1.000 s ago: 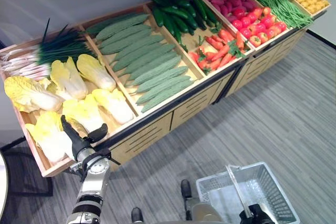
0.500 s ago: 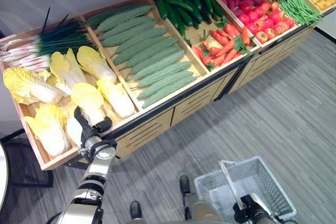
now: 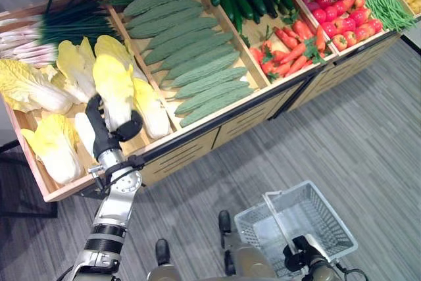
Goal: Get the vegetables into the basket
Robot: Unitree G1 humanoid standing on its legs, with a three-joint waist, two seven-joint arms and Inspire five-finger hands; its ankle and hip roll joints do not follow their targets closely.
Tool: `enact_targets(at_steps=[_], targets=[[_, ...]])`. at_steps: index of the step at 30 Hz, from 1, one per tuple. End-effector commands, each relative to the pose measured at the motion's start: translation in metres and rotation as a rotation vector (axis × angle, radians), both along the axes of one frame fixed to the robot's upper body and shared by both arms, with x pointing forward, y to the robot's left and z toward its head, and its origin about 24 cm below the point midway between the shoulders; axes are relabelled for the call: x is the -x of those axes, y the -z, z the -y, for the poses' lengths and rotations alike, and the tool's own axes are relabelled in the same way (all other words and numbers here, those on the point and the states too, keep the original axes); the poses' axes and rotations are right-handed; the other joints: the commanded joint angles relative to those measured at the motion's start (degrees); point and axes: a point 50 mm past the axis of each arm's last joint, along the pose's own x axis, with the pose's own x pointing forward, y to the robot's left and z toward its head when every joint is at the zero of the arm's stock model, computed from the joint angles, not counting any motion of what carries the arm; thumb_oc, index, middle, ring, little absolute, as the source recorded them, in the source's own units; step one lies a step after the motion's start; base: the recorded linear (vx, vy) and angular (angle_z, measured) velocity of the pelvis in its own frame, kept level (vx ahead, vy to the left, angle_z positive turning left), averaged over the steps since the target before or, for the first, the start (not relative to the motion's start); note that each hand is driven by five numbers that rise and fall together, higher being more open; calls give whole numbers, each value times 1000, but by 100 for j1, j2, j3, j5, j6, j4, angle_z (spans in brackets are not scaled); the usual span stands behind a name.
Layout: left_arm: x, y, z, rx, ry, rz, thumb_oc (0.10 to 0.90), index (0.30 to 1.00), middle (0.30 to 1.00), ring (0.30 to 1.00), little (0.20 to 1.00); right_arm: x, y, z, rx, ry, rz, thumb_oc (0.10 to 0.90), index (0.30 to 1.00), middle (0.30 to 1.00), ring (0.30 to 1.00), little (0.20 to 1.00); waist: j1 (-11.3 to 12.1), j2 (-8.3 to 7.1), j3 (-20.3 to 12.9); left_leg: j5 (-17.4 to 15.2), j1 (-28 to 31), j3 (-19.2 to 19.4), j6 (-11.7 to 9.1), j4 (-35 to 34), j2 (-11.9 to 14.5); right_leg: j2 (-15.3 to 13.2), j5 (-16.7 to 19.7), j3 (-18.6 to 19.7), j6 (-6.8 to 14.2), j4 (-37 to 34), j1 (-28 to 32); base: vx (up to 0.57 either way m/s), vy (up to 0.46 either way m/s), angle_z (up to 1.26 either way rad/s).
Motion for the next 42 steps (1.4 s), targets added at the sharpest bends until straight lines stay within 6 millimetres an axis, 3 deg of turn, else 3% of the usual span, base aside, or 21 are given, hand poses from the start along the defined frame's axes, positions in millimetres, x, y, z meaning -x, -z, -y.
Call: enact_targets(at_steps=[1,3,4,6,7,8,9,13,22,27,29,32,34,38,39,41,42], targets=[[8,-71,9,-191,79,388,400,300,300,300,300,8,0,5,26,-17,3,400,300,300,300,300,-2,-106,-334,1,-182,-231,-148,1,135,-536,-452,92,588,6,279,0,0,0],[13,-74,13,-184,128,409,400,300,300,300,300,11,0,7,28,-9,-5,400,300,300,300,300,8,-95,-361,-8,-154,-221,-142,1,119,-542,-454,104,591,6,300,0,0,0],[20,-77,21,-161,228,435,400,300,300,300,300,12,-1,11,33,5,-2,400,300,300,300,300,2,-81,-368,-8,-140,-218,-136,1,107,-551,-448,101,593,6,309,0,0,0],[27,-69,30,54,494,422,400,300,300,300,300,11,-4,18,48,22,5,400,300,300,300,300,8,-25,-369,-15,-84,-221,-130,1,105,-556,-461,99,595,6,365,0,0,0],[27,-62,27,167,570,397,400,300,300,300,300,9,-5,21,51,22,8,400,300,300,300,300,0,-13,-391,22,-100,-221,-128,1,91,-570,-432,107,592,6,343,-4,42,2],[25,-40,23,404,697,329,400,300,300,300,300,7,-8,25,49,4,5,400,300,300,300,300,-35,29,-433,41,-69,-208,-128,1,82,-578,-419,131,589,6,351,-8,31,3],[24,-40,22,407,700,329,400,300,300,300,300,7,-8,25,49,3,4,400,300,300,300,300,-36,33,-435,38,-66,-208,-129,1,84,-576,-420,131,589,6,354,9,37,3],[26,-4,29,625,849,205,400,300,300,300,300,2,-11,27,38,-23,14,400,300,300,300,300,-82,79,-479,29,-30,-185,-121,1,72,-575,-421,179,588,6,365,2,12,-6],[33,31,25,678,911,53,400,300,300,300,300,7,-11,29,6,0,14,400,300,300,300,300,-114,113,-551,-44,215,-17,-83,1,51,-565,-469,321,593,6,463,16,21,-9],[26,26,30,628,980,39,400,300,300,300,300,2,-14,34,0,63,48,400,300,300,300,300,-173,-58,-311,-530,-107,161,133,977,-211,-793,-314,625,772,349,258,-91,166,-29],[23,21,36,594,1023,38,400,300,300,300,300,4,-14,36,0,89,51,400,300,300,300,300,-298,-162,-233,-632,-68,345,236,994,-386,-901,178,827,985,393,96,-121,261,-17],[20,15,37,554,1051,42,400,300,300,300,300,-1,-14,33,-12,100,67,400,300,300,300,300,-377,-235,-193,-598,-173,548,291,945,-471,-970,782,999,1091,341,-258,-153,127,-44],[18,11,37,517,1066,30,400,300,300,300,300,-1,-13,30,-26,108,76,400,300,300,300,300,-379,-205,-127,-569,-247,686,346,977,-418,-973,650,784,1053,437,-389,-158,113,-75],[17,14,36,523,1061,13,400,300,300,300,300,3,-10,27,-32,117,55,400,300,300,300,300,-227,-62,-91,-465,-263,1074,436,851,-314,-1007,-82,-145,759,1001,-184,-146,161,-89],[20,16,34,527,1058,6,400,300,300,300,300,8,-9,30,-20,128,37,400,300,300,300,300,-100,36,-143,-525,-181,1278,433,784,-270,-1055,-477,-613,753,1463,80,-96,174,-137],[24,19,31,528,1055,-3,400,300,300,300,300,8,-9,31,-13,125,31,400,300,300,300,300,14,47,-253,-476,-128,1661,420,715,-226,-1135,-654,-888,730,1696,325,-77,50,-200],[25,21,28,525,1046,-11,400,300,300,300,300,5,-10,30,-12,125,42,400,300,300,300,300,89,-15,-339,-446,15,2021,381,678,-194,-1075,-694,-1078,727,1420,484,-19,-128,-170]])
